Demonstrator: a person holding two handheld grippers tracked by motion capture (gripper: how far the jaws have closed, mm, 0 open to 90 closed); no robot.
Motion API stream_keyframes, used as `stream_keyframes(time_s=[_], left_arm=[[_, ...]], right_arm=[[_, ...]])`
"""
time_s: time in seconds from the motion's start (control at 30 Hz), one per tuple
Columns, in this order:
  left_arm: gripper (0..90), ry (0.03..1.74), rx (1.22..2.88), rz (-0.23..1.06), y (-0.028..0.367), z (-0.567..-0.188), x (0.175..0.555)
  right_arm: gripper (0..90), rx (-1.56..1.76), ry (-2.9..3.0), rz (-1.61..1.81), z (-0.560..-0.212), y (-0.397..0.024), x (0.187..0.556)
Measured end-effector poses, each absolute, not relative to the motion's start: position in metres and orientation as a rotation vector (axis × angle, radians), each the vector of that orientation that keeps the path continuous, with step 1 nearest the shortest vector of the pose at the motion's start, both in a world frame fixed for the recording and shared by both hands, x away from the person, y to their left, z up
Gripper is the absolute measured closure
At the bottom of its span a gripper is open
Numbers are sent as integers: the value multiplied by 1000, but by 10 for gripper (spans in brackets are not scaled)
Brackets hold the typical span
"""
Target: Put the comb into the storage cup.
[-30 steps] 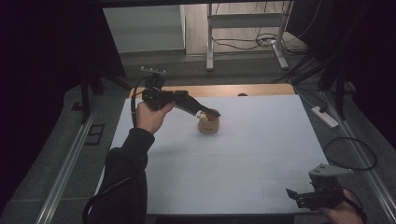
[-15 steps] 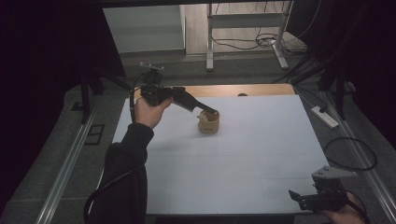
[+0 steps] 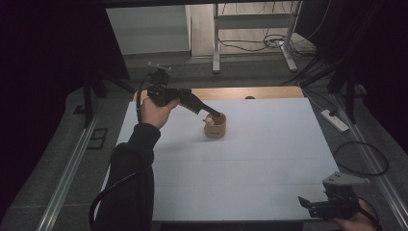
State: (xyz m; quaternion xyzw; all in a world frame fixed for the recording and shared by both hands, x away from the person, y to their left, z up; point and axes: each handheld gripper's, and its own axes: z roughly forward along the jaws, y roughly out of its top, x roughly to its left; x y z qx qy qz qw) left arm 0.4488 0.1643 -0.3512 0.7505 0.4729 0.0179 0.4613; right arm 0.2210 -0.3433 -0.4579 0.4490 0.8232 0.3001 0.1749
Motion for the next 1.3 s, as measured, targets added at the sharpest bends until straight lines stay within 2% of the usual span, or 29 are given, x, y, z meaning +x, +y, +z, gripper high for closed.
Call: stream_keyframes(time_s=[1.3], left_arm=[[834, 1238, 1891, -44, 151, -382, 480]], right_arm=[[0, 1267, 2364, 832, -460, -342, 223]])
